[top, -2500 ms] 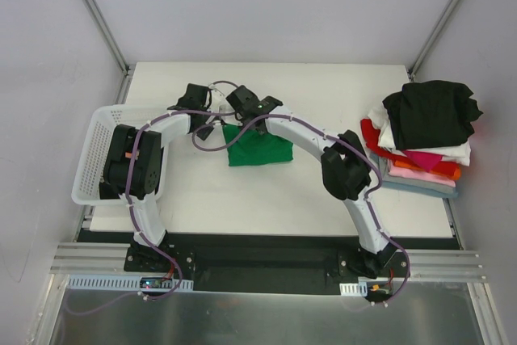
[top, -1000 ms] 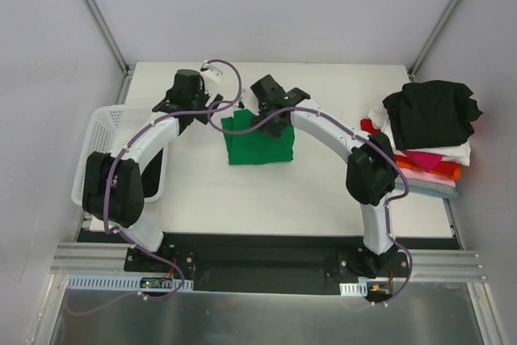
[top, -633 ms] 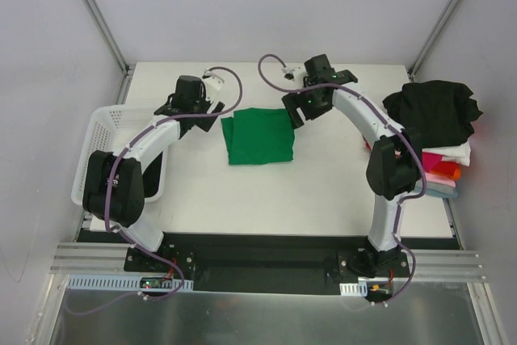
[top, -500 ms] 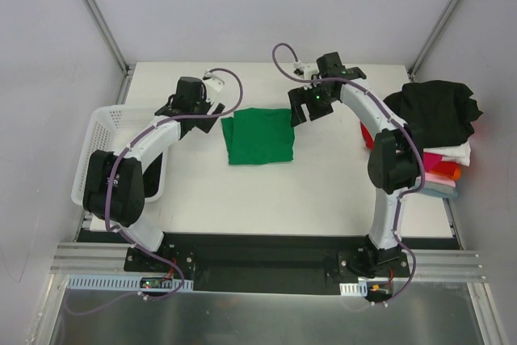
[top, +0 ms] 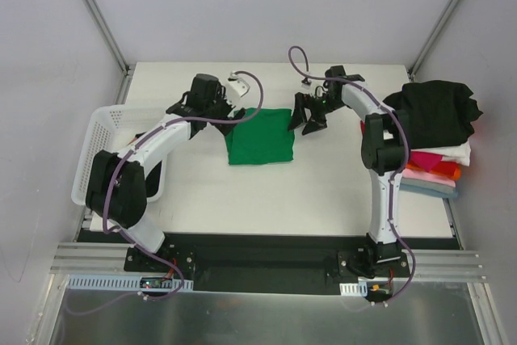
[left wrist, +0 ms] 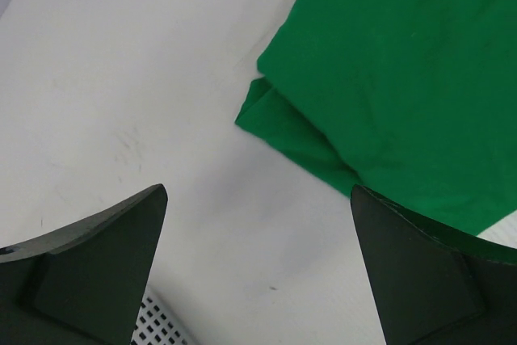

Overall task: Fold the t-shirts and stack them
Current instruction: Put the neatly folded tshirt into the corner of the board with the right arm

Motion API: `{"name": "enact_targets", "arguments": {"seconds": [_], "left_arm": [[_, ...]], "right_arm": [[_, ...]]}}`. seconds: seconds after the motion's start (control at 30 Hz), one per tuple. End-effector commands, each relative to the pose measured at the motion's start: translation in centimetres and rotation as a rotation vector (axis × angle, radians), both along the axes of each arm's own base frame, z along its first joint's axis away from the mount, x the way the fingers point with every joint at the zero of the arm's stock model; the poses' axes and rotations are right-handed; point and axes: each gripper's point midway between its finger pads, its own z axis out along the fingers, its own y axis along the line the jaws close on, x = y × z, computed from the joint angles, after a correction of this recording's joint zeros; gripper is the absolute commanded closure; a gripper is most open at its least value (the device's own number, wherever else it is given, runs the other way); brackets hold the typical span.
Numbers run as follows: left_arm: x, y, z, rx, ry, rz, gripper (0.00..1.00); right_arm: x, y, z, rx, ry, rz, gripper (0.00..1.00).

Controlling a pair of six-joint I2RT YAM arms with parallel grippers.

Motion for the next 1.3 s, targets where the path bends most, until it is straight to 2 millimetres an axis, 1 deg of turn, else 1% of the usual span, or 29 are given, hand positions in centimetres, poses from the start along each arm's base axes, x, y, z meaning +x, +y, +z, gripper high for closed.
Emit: {"name": "enact_targets", "arguments": {"seconds": [0.0,0.03,0.07,0.1,0.13,0.17,0.23,0.27,0.3,0.37,0.43,0.53,0.57,0.7,0.77,0.9,1.07,1.27], "left_arm": [[0.6,-4.5,3.1,-0.053,-0.061,-0.172,0.02],[0.7,-5.0,3.0,-0.056,-0.058,-0.189,0.02],[0.7,-5.6,2.3,-0.063,-0.036,-0.211,0.02],[1.2,-6.1,2.8,-0.068,-0.047,-0.228,0.02],[1.3,-6.4,2.5,-0.066,-0.040,-0.234,0.02],[1.6,-6.7,1.3,-0.059,-0.014,-0.241,0.02],[2.2,-7.1,0.8,-0.056,-0.003,-0.245,0.02],[2.5,-7.3,-0.3,-0.049,0.016,-0.246,0.02],[2.6,-7.3,-0.8,-0.046,0.028,-0.247,0.02],[2.8,-7.6,-2.0,-0.038,0.048,-0.251,0.03],[3.1,-7.8,-2.4,-0.033,0.052,-0.254,0.03],[3.6,-8.0,-2.8,-0.032,0.057,-0.253,0.03],[3.7,-8.1,-2.9,-0.033,0.059,-0.256,0.03],[3.6,-8.2,-3.3,-0.031,0.074,-0.263,0.03],[3.5,-8.2,-3.5,-0.030,0.080,-0.264,0.03],[3.2,-8.2,-3.8,-0.033,0.094,-0.265,0.03],[2.9,-8.3,-3.9,-0.030,0.100,-0.268,0.03],[2.9,-8.9,-4.6,-0.018,0.112,-0.281,0.03]], "right_arm": [[1.0,0.1,3.3,0.094,-0.045,-0.001,0.08],[1.0,-0.1,3.2,0.092,-0.044,-0.005,0.08],[1.2,-0.3,3.2,0.092,-0.047,-0.010,0.08],[1.3,-0.3,2.9,0.092,-0.042,-0.010,0.08],[1.5,-0.5,2.7,0.091,-0.040,-0.015,0.08],[1.5,-0.5,2.5,0.093,-0.033,-0.017,0.07],[2.0,-0.6,2.0,0.094,-0.025,-0.021,0.07],[2.1,-0.6,1.8,0.092,-0.023,-0.021,0.07],[2.3,-0.6,1.6,0.091,-0.027,-0.020,0.07],[2.7,-0.8,0.8,0.080,-0.017,-0.025,0.07],[3.2,-0.9,0.3,0.079,-0.007,-0.029,0.07],[3.8,-1.1,-0.1,0.083,-0.002,-0.035,0.07],[3.8,-1.1,-0.6,0.084,0.008,-0.035,0.07],[4.2,-1.0,-1.4,0.098,0.033,-0.044,0.07],[4.6,-1.0,-1.0,0.118,0.031,-0.049,0.07],[4.7,-0.7,-1.0,0.134,0.037,-0.054,0.07],[4.5,-0.3,-0.9,0.155,0.053,-0.053,0.07],[3.7,0.7,-1.1,0.181,0.076,-0.039,0.07]]}}
